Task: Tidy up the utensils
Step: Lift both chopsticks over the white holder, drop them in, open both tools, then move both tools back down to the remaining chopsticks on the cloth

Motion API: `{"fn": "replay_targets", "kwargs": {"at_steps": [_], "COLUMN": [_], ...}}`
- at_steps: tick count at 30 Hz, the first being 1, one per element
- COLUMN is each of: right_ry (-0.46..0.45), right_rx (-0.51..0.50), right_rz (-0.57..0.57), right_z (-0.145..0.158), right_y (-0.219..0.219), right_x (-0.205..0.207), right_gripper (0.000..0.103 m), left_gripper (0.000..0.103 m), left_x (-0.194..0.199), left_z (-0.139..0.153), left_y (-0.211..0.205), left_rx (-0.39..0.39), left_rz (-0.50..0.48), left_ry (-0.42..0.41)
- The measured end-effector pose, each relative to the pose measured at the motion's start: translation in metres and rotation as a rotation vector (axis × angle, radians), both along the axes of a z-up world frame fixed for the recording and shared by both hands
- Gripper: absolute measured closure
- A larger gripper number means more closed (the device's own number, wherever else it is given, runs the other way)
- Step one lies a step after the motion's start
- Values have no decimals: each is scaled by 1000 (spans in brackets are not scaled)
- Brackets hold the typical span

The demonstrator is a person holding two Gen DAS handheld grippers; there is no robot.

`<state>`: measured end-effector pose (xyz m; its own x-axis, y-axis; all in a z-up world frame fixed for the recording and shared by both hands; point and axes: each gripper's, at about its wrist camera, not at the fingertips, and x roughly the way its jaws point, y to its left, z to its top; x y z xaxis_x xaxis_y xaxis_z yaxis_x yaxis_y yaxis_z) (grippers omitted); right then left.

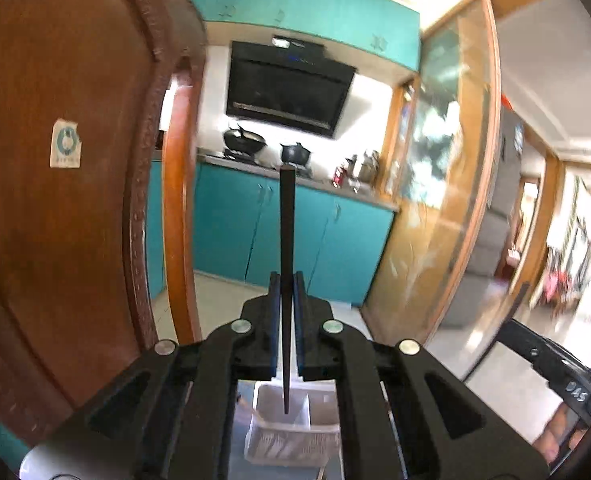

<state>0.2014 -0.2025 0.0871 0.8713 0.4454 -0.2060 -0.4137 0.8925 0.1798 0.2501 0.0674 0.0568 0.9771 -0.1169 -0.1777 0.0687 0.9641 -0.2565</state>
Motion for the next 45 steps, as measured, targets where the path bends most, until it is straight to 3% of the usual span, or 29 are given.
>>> {"fn": "replay_targets", "kwargs": {"at_steps": [2, 9, 12, 19, 24, 30, 35, 37, 39, 43, 45], "right_ry": [-30, -125, -98, 0, 1, -53, -104, -39, 83, 453, 564], "right_rx": [8, -41, -82, -107, -135, -77, -86, -109, -125, -116, -133], "right_rz": [-17, -104, -115, -110, -115, -101, 44, 133, 196, 151, 128], "right_z": [8, 6, -14, -59, -70, -63, -76, -98, -129, -205, -232], "right_y": [3, 31, 40, 38, 33, 14, 4, 5, 8, 13, 18], "right_x": [7, 35, 50, 64, 53, 11, -37, -41, -31, 19, 35], "right_gripper": [96, 96, 96, 96, 95, 84, 74, 69, 65, 65, 65], "left_gripper": [96, 96, 96, 88, 80, 72, 71, 71, 71, 71, 71], "left_x": [12, 60, 65, 61, 43, 17, 6, 5, 6, 8, 8], "left_z": [-10, -53, -60, -65, -67, -80, -102, -117, -137, -167, -175], "left_y": [3, -19, -25, -19, -17, -19, -20, -24, -27, -31, -30], "left_rx": [-22, 50, 81, 67, 73, 126, 149, 168, 170, 167, 173], "left_rz": [22, 6, -7, -12, -10, 5, -32, -49, -76, -99, -97], "left_ry": [4, 162, 195, 204, 176, 154, 221, 283, 373, 499, 537]}}
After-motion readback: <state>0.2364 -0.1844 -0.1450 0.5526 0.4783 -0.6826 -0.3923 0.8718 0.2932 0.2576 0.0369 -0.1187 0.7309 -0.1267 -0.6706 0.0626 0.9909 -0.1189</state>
